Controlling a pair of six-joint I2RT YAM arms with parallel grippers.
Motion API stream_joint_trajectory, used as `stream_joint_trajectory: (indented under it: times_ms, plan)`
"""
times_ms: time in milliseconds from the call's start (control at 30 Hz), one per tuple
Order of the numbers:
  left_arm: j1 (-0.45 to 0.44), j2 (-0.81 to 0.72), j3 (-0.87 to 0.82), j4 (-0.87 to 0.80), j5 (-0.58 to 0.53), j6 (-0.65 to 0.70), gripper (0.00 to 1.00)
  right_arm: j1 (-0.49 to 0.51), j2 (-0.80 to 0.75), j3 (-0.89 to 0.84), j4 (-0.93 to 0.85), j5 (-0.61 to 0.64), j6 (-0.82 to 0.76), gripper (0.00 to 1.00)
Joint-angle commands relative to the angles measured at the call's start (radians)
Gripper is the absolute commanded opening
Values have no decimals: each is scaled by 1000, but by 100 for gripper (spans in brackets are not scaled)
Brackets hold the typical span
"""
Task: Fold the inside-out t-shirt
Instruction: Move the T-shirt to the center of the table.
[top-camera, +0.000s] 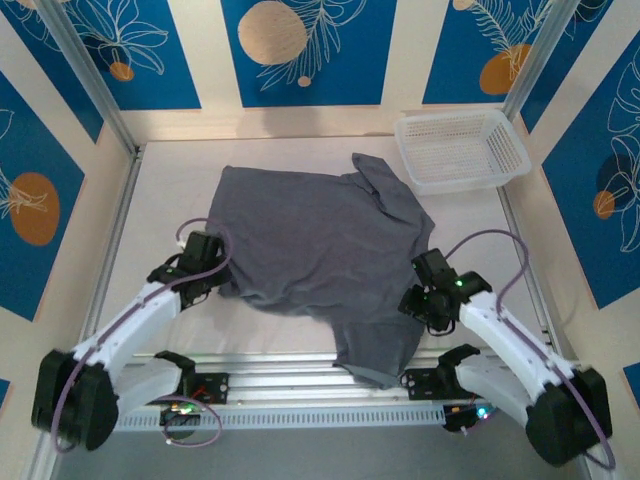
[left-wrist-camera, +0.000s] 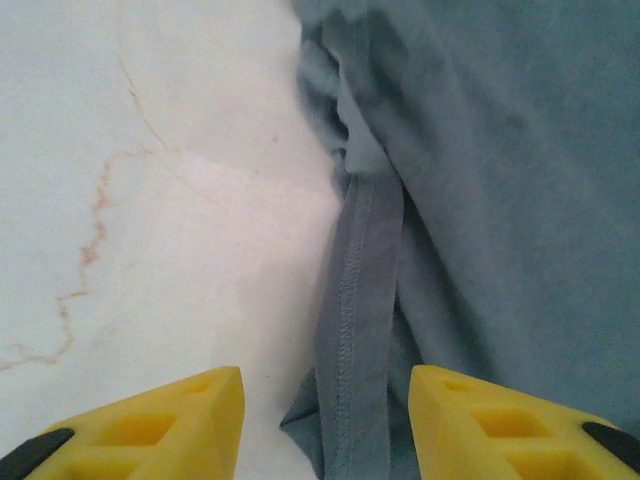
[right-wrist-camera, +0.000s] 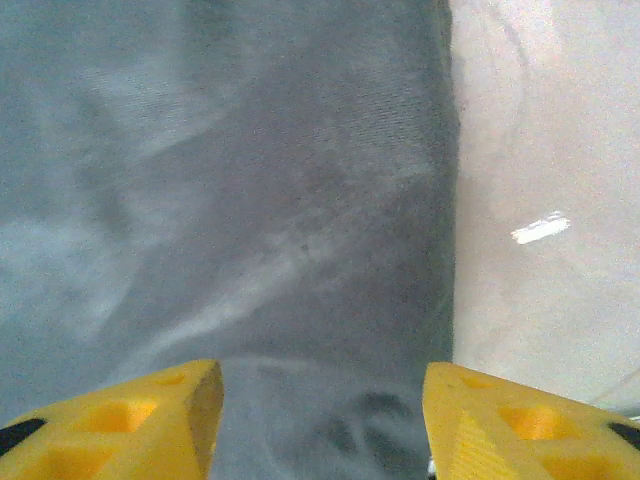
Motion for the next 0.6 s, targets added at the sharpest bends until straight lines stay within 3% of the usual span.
stream_joint_trajectory:
  times_ms: [0, 133, 333, 467, 567]
  plan:
    - [4, 110, 43, 74, 54, -8, 45, -2, 139, 25, 214, -10, 69, 36]
    - [5, 241, 61, 131, -16, -16, 40, -3, 331, 84, 395, -29, 36, 10]
    - [44, 367, 102, 151, -42, -55, 11, 2, 616, 245, 483, -97, -18, 5]
    - [83, 369, 137, 141, -94, -58, 1, 2, 746, 345, 511, -97, -51, 5]
    - [124, 364, 166, 132, -132, -52, 0, 0, 846, 450, 495, -101, -74, 5]
